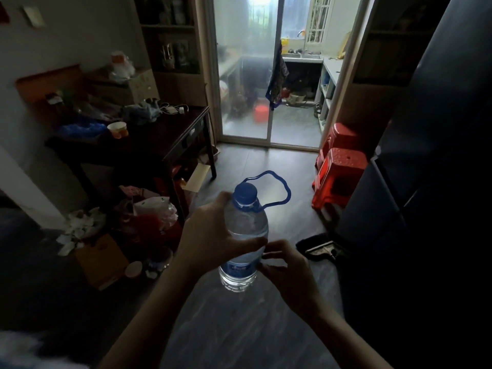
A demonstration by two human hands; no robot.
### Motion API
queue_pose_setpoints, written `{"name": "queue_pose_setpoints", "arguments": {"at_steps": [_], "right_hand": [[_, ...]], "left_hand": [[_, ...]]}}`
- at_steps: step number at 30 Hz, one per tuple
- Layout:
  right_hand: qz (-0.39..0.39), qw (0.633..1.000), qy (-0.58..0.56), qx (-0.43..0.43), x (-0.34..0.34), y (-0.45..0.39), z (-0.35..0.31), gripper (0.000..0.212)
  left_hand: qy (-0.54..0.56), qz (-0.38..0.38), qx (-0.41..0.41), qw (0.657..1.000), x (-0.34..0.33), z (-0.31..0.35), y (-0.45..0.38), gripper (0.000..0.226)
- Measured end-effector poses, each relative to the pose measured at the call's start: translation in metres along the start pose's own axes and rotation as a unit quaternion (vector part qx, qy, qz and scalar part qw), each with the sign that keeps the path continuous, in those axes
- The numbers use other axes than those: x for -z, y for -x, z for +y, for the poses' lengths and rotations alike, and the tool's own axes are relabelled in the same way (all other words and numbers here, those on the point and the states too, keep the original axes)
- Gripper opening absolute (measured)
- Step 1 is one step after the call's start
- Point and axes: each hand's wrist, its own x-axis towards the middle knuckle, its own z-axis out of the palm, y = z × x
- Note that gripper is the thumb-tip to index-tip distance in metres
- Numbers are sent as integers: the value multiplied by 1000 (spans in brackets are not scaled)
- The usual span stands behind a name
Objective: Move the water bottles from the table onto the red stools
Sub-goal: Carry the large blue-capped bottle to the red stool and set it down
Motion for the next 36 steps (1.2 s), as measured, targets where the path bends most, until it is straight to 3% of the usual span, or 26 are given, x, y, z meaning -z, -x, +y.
{"name": "queue_pose_setpoints", "arguments": {"at_steps": [17, 26, 36], "right_hand": [[0, 1000, -1, -19, 36, -205, 60, 29], [-25, 1000, -16, -10, 73, -362, 105, 29], [-36, 999, -20, 21, 103, -510, 132, 29]], "left_hand": [[23, -13, -43, 999, -83, -55, -211, 85], [-21, -9, -41, 999, -141, -75, -359, 91], [28, 8, -19, 999, -183, -102, -493, 90]]}}
